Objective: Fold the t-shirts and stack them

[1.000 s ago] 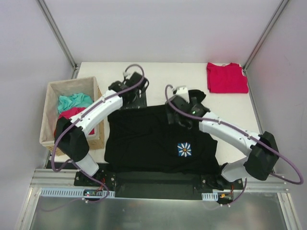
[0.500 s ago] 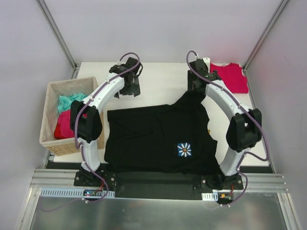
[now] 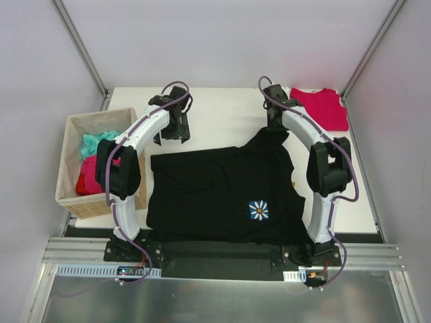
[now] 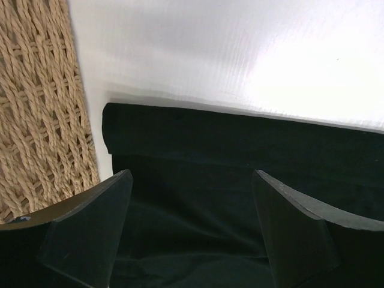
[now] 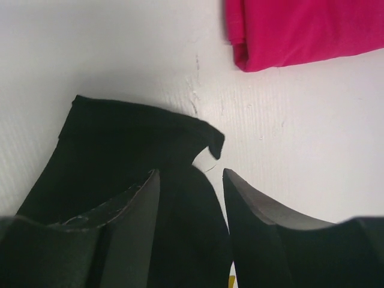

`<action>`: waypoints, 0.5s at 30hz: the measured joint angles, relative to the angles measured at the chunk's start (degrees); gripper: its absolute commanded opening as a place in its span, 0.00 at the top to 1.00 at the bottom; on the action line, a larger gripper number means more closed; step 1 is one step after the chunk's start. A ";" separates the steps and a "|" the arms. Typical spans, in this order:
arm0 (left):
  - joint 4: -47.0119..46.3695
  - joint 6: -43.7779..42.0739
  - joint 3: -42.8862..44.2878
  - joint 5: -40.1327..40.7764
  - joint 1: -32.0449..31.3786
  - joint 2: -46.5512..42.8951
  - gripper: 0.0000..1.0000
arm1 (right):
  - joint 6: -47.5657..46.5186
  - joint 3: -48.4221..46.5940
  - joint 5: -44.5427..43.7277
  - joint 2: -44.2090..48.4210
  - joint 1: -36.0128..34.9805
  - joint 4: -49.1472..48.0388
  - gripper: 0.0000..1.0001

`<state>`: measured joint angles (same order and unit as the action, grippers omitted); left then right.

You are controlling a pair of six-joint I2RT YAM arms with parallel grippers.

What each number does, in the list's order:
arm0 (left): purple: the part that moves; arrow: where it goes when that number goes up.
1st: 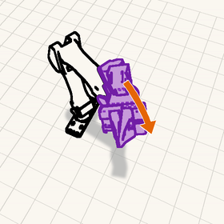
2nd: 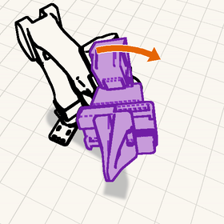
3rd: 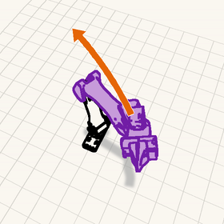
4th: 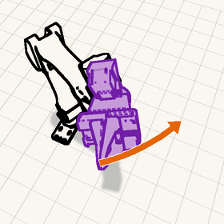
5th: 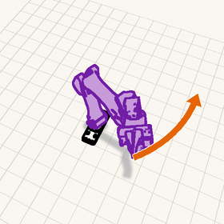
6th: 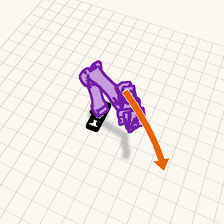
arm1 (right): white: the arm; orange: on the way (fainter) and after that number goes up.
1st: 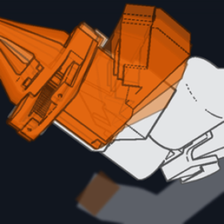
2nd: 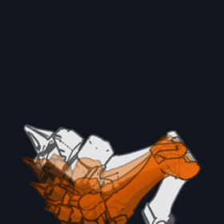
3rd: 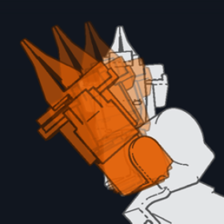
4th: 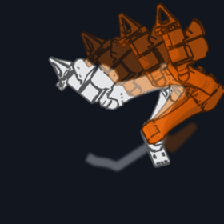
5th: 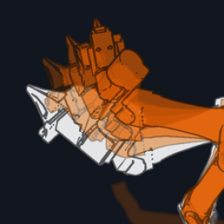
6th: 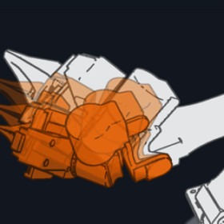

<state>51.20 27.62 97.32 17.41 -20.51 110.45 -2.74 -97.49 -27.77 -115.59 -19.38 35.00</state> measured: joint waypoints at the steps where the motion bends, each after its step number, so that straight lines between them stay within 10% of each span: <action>1: 0.00 -0.07 -0.37 -0.07 0.00 -0.02 0.19 | 0.00 -0.11 0.13 0.00 0.57 0.00 0.50; 15: -0.96 -0.70 -0.72 -0.42 0.00 -0.42 0.19 | 0.07 -0.31 2.89 0.00 7.76 -0.52 0.50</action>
<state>50.24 26.92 96.60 16.99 -20.51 110.04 -2.68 -97.80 -24.88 -115.59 -11.62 34.48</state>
